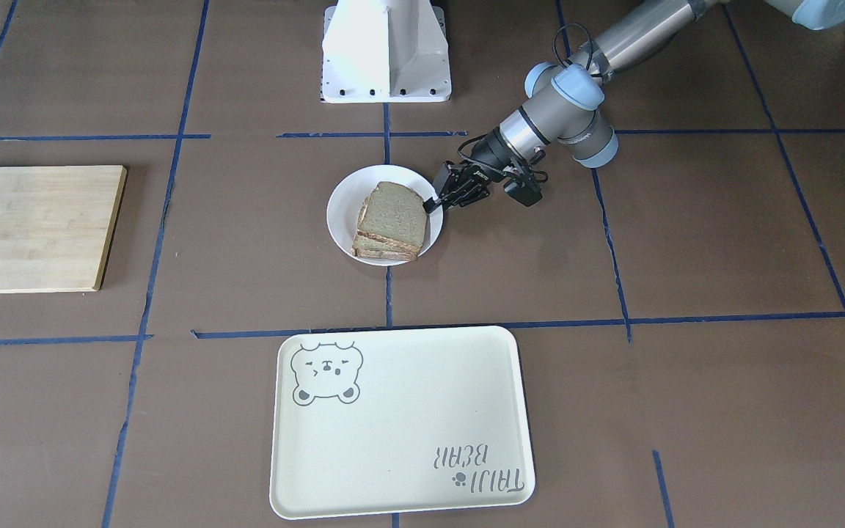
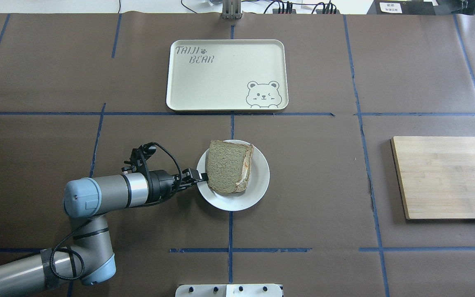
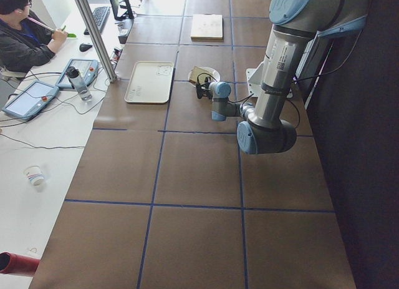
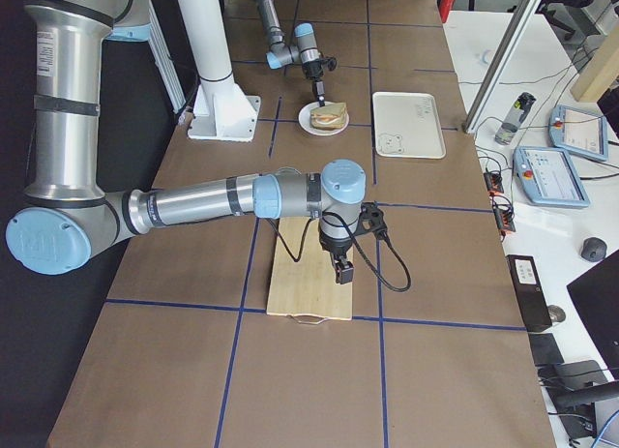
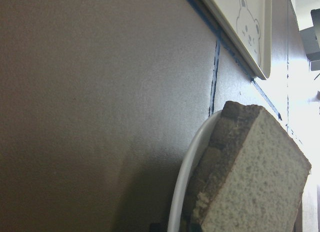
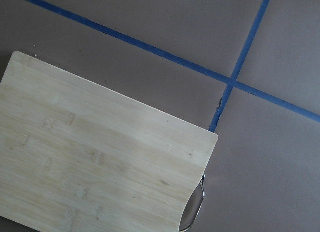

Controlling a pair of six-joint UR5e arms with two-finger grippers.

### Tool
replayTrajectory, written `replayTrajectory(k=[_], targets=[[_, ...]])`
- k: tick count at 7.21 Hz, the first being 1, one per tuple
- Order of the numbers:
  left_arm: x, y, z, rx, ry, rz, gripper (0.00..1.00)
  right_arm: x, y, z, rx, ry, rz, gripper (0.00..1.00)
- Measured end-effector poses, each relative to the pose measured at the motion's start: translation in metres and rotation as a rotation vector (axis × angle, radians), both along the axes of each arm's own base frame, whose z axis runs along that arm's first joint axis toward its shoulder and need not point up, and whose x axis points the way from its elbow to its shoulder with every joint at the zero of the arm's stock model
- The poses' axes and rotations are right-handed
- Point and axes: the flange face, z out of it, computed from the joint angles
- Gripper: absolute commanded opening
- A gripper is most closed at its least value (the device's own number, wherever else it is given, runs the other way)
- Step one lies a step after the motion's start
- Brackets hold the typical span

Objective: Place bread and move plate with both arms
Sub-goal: 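Move the left gripper to the plate rim and grip the rim, then slide the plate with the left gripper onto the white bear tray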

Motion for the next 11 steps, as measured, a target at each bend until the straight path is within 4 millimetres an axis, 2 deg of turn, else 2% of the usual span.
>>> replayTrajectory(k=[1,4,11], targets=[[0.001,0.000,0.001,0.000,-0.001,0.000,0.07,0.000,0.000,0.000,0.000,0.000,0.000,1.00],[0.001,-0.001,-0.001,0.001,0.003,-0.001,0.01,0.000,0.000,0.001,-0.001,0.000,0.000,1.00],[-0.027,0.002,-0.026,-0.015,0.269,-0.024,0.00,0.000,0.000,0.000,-0.001,-0.001,0.000,1.00]])
